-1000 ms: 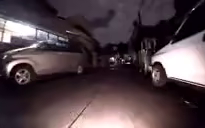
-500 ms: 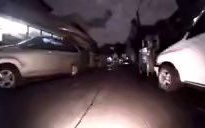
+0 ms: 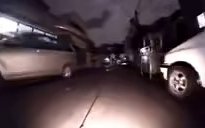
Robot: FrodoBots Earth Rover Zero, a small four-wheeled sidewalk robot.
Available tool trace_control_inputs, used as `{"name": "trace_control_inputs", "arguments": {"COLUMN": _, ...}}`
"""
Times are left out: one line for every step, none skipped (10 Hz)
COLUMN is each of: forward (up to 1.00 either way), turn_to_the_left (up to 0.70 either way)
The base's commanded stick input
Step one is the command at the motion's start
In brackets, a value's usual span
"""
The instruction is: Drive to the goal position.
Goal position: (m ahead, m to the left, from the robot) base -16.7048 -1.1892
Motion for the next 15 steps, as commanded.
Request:
{"name": "trace_control_inputs", "arguments": {"forward": 1.00, "turn_to_the_left": 0.00}}
{"name": "trace_control_inputs", "arguments": {"forward": 1.00, "turn_to_the_left": 0.00}}
{"name": "trace_control_inputs", "arguments": {"forward": 1.00, "turn_to_the_left": 0.00}}
{"name": "trace_control_inputs", "arguments": {"forward": 1.00, "turn_to_the_left": 0.00}}
{"name": "trace_control_inputs", "arguments": {"forward": 1.00, "turn_to_the_left": -0.26}}
{"name": "trace_control_inputs", "arguments": {"forward": 1.00, "turn_to_the_left": -0.27}}
{"name": "trace_control_inputs", "arguments": {"forward": 1.00, "turn_to_the_left": -0.27}}
{"name": "trace_control_inputs", "arguments": {"forward": 1.00, "turn_to_the_left": -0.04}}
{"name": "trace_control_inputs", "arguments": {"forward": 1.00, "turn_to_the_left": 0.00}}
{"name": "trace_control_inputs", "arguments": {"forward": 1.00, "turn_to_the_left": -0.17}}
{"name": "trace_control_inputs", "arguments": {"forward": 1.00, "turn_to_the_left": -0.27}}
{"name": "trace_control_inputs", "arguments": {"forward": 1.00, "turn_to_the_left": -0.27}}
{"name": "trace_control_inputs", "arguments": {"forward": 1.00, "turn_to_the_left": -0.27}}
{"name": "trace_control_inputs", "arguments": {"forward": 1.00, "turn_to_the_left": -0.27}}
{"name": "trace_control_inputs", "arguments": {"forward": 1.00, "turn_to_the_left": -0.22}}
